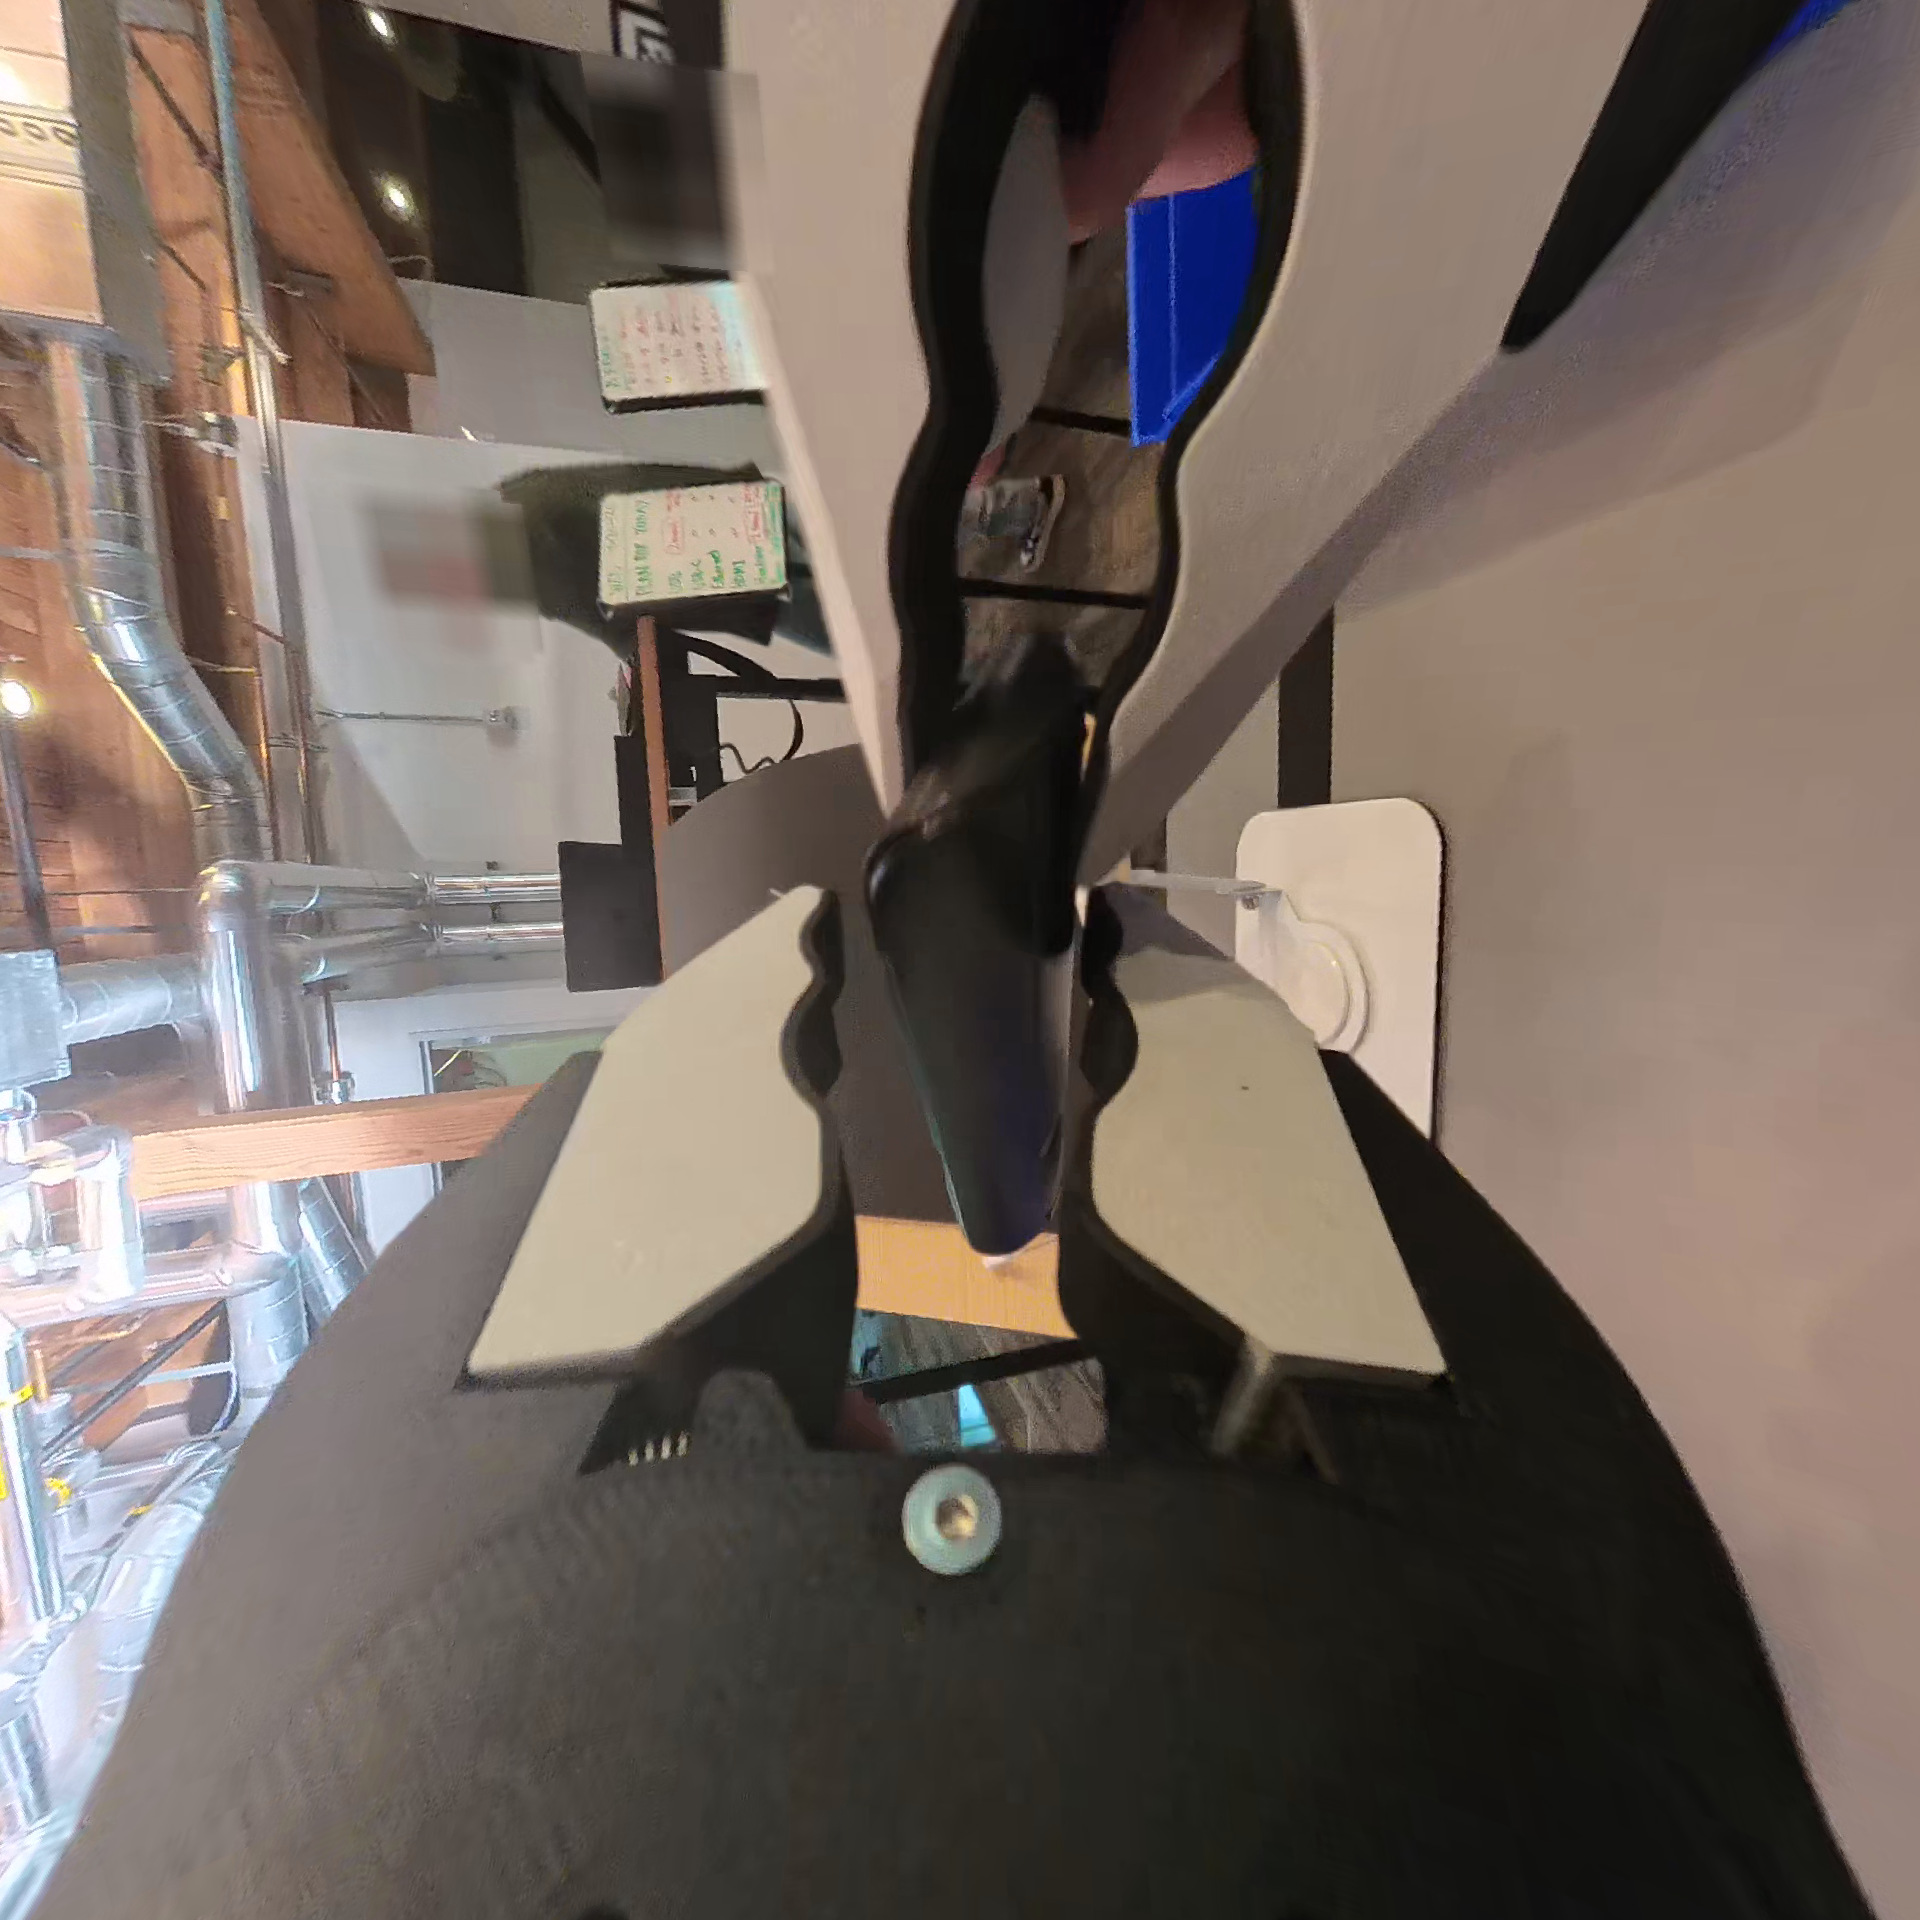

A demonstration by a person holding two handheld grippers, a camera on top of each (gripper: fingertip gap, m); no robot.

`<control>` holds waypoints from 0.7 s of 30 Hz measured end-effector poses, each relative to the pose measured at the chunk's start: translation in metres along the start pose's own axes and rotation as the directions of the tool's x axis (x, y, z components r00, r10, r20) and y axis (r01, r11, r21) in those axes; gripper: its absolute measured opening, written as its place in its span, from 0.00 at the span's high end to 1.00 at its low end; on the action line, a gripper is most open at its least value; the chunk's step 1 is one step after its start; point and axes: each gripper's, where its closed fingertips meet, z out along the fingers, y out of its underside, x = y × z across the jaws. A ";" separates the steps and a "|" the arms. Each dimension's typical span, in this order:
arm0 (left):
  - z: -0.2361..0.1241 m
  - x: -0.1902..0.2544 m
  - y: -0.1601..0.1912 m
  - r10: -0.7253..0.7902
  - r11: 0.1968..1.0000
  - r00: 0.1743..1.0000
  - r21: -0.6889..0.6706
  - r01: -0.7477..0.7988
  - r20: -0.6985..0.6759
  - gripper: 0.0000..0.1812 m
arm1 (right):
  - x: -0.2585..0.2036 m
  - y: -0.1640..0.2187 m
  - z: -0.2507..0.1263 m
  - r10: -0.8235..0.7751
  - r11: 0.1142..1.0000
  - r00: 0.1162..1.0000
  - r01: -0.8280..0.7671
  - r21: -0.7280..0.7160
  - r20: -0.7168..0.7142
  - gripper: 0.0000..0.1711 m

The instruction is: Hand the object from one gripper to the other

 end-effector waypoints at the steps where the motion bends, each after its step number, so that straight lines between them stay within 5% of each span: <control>1: -0.002 -0.004 0.000 -0.012 1.000 1.000 0.012 0.012 0.006 0.75 | 0.004 -0.001 -0.003 0.019 1.000 1.000 -0.019 0.020 -0.008 0.90; 5: -0.012 -0.021 0.008 -0.080 0.996 0.996 0.041 0.078 0.050 0.68 | 0.017 -0.012 -0.017 0.118 0.984 0.993 -0.116 0.132 -0.006 0.90; 9: -0.028 -0.033 0.020 -0.328 0.932 0.944 0.168 0.322 0.009 0.60 | 0.032 -0.027 -0.037 0.205 0.945 0.979 -0.198 0.259 0.000 0.90; 15: -0.061 -0.058 0.032 -0.704 0.511 0.669 0.484 0.711 -0.239 0.57 | 0.059 -0.051 -0.077 0.368 0.784 0.926 -0.356 0.509 0.082 0.90; 21: -0.079 -0.060 0.003 -0.691 0.172 0.491 0.540 0.824 -0.530 0.66 | 0.072 -0.056 -0.098 0.459 0.604 0.868 -0.462 0.649 0.190 0.90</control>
